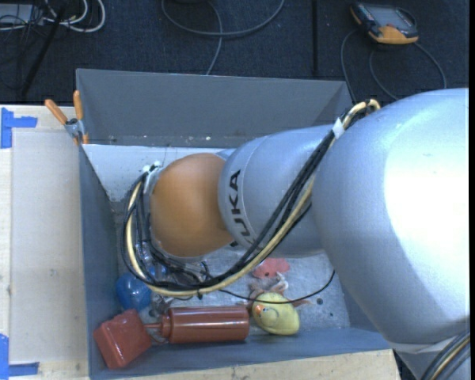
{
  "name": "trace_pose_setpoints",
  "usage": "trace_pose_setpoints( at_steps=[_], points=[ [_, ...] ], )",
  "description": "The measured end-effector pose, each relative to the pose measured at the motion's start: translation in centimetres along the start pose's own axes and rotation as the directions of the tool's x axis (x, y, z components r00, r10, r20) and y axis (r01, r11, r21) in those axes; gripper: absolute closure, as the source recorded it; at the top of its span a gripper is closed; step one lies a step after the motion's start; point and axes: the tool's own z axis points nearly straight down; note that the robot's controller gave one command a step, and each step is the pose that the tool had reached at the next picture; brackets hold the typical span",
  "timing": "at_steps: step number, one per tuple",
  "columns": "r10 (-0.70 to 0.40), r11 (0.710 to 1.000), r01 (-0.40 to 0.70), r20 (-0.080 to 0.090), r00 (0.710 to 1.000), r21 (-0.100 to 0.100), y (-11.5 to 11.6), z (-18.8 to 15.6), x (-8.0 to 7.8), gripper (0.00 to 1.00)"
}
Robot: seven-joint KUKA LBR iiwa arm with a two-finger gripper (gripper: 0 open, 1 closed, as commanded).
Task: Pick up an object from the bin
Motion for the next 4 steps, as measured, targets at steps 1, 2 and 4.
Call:
trace_pose_setpoints(
  at_steps=[1,2,4],
  points=[
    [-0.040,0.999,0.040,-0.009,0.999,0.000,0.3,-0.2,0.9,1.00],
    [-0.019,1.000,0.019,-0.024,1.000,-0.001,0.3,-1.0,0.9,1.00],
    [0.030,1.000,-0.029,-0.030,0.999,0.002,0.2,-4.7,1.0,1.00]
  ],
)
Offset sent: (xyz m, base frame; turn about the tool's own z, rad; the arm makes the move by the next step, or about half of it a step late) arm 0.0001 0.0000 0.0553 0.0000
